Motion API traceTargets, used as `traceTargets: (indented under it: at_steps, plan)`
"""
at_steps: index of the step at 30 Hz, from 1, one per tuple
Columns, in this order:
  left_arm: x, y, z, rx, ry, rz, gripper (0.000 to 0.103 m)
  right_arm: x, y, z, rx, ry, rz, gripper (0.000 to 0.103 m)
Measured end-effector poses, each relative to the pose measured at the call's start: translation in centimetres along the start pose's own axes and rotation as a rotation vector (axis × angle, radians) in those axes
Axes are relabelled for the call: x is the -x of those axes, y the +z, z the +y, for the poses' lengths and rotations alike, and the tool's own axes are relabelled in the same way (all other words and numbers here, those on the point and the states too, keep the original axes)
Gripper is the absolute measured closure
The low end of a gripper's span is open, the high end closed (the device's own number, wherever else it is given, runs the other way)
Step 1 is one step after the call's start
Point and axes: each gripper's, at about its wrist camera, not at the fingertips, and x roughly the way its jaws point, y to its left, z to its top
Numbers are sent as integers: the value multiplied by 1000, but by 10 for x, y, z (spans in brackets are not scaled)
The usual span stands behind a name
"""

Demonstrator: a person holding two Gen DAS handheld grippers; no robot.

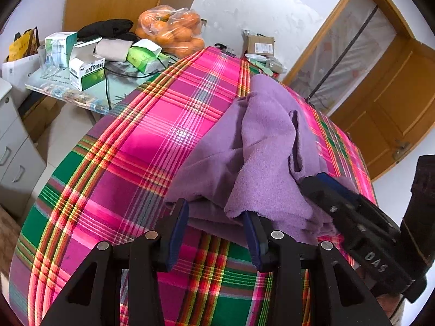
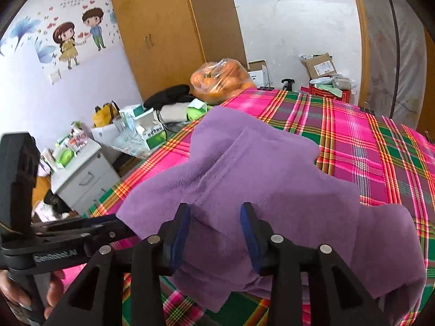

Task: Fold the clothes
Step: 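Hold the towel with the left gripper while the right gripper smooths it flat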

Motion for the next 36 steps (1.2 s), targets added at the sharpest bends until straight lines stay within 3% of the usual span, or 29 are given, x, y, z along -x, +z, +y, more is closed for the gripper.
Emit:
traceTargets:
  at_steps: [5, 6, 8, 11, 15, 22, 25, 26, 36]
  plan:
    - [-1, -1, -4, -10, -3, 6, 61, -5, -3, -7, -11, -17, 18, 67]
    - [-1, -1, -4, -12, -2, 6, 61, -5, -4, -10, -21, -21, 18, 70]
    - [0, -1, -5, -13, -1, 4, 61, -3, -4, -16, -45, -41, 17, 93]
    - [2, 0, -6, -17, -2, 1, 61, 1, -5, -29, -110, -37, 8, 101]
    - [2, -1, -8, -19, -3, 2, 61, 21, -6, -49, -198, -66, -52, 102]
    - [1, -2, -12, -22, -4, 5, 61, 30, -4, -48, -181, 32, -63, 97]
    - [1, -2, -11, -22, -5, 5, 61, 24, -3, -31, -146, 69, -57, 70]
    - [1, -2, -11, -22, -5, 4, 61, 21, -3, -25, -127, 68, -52, 68]
    - [-1, -2, -6, -14, -12, 8, 61, 5, -2, 8, 6, 20, -10, 66]
